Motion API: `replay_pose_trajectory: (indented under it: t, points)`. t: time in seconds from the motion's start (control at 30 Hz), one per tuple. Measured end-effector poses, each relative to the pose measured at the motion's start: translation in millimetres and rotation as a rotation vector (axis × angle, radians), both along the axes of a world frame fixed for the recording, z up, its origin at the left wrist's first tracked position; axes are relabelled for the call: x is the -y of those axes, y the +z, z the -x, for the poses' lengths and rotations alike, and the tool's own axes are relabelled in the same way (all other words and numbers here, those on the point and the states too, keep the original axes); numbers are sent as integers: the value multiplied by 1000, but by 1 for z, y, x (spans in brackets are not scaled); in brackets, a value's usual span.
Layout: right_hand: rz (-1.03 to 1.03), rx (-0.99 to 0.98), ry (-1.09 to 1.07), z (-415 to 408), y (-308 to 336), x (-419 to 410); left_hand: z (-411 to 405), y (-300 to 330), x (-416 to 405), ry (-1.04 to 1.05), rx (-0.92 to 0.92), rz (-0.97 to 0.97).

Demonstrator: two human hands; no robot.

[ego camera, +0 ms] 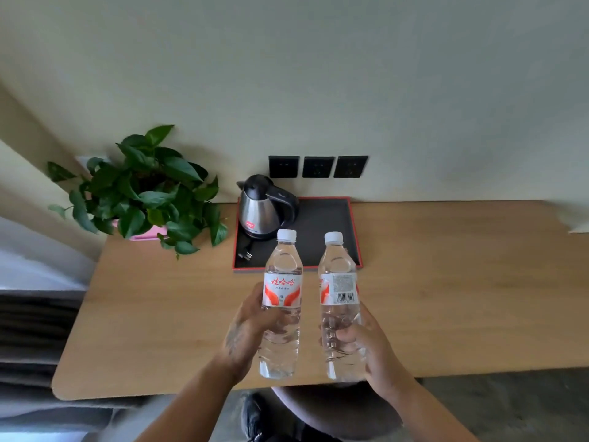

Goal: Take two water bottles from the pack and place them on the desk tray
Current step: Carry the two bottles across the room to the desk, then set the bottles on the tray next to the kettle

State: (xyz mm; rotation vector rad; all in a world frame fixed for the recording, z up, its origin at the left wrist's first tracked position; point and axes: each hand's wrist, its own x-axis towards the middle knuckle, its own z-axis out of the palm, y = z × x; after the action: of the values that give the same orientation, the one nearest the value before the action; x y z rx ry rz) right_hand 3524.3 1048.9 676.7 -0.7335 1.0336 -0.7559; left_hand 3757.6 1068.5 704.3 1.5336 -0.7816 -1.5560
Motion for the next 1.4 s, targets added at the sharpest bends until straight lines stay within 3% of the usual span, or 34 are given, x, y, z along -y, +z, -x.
replay_pose_trajectory:
  t: [0.2,0.47,0.67,1.07,1.4]
  points:
    - [-27,-17,102,29,-17,25,33,-12,12,64,-20,-38]
    - [-38,-149,154,49,-42,44,48,-49,37,-35,54,-65]
    - [50,-213,154,57,-59,107,50,-68,111,-170,92,-18]
    - [281,-256,145,52,-62,318,51,-60,323,-208,239,179]
    - [349,-435,127,39,-115,383,54,-118,379,-110,473,186]
